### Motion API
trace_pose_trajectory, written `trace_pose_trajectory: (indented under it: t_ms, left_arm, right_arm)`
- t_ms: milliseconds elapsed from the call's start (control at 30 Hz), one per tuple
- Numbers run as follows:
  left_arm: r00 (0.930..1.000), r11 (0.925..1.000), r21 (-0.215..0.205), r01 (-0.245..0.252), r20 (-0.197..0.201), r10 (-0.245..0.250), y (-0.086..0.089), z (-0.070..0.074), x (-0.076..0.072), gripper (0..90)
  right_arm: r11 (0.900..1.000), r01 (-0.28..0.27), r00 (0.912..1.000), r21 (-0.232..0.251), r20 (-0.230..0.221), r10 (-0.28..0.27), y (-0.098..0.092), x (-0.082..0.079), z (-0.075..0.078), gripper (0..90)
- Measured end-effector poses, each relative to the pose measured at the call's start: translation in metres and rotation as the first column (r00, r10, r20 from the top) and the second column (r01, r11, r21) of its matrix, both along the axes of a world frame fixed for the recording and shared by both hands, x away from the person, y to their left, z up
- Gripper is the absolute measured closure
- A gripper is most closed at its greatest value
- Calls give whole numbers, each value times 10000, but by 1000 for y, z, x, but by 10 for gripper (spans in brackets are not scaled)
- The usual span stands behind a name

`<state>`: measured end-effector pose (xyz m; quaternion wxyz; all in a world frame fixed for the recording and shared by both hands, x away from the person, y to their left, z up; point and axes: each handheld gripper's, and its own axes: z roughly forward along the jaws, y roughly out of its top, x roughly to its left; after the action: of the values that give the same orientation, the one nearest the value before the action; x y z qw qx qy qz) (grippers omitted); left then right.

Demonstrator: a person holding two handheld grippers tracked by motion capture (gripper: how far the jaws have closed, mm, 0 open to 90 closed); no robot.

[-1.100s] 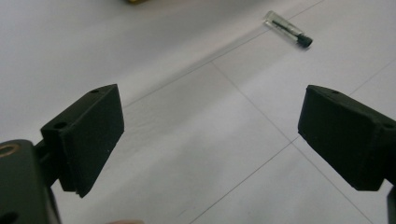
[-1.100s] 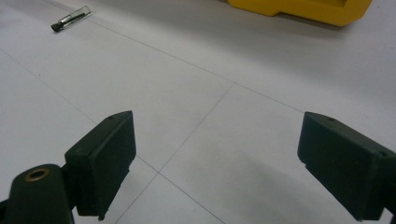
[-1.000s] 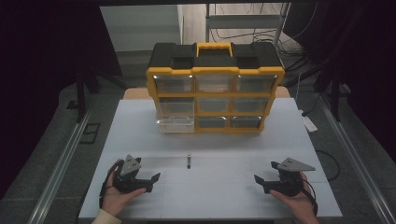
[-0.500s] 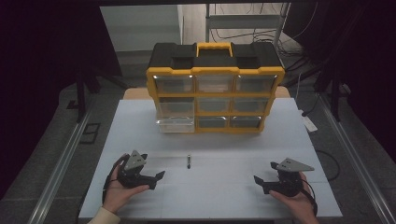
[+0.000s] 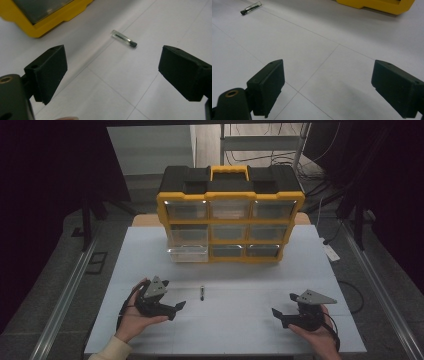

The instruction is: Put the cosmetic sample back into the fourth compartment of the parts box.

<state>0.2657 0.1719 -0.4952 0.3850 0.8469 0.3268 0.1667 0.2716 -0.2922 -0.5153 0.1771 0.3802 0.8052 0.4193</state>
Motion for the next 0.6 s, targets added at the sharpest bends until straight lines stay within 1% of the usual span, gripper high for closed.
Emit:
trace_pose_trajectory:
  t_ms: [167,233,300,333,467,600]
  left_arm:
    - [9991,9990,111,425,13,-426,-7,1,8,87]
    - [9980,9980,46,638,-3,-638,-10,2,11,87]
    - [9961,9960,111,886,12,-887,-14,3,13,86]
    - [9961,9960,111,886,12,-887,-14,3,13,86]
    - [9930,9928,192,1179,-20,-1179,-21,3,18,84]
    - [9907,9903,304,1352,-179,-1347,-26,1,23,83]
  right_arm:
    - [10000,-28,10000,10,-16,28,0,0,0,123]
    - [10000,-36,10000,19,-17,36,0,0,0,123]
    - [10000,-36,10000,10,-4,36,-1,0,0,123]
    - [10000,-36,10000,10,-4,36,-1,0,0,123]
    - [10000,-52,10000,-2,-6,52,0,-1,0,123]
    - [10000,-71,10000,-5,-11,71,0,-1,0,123]
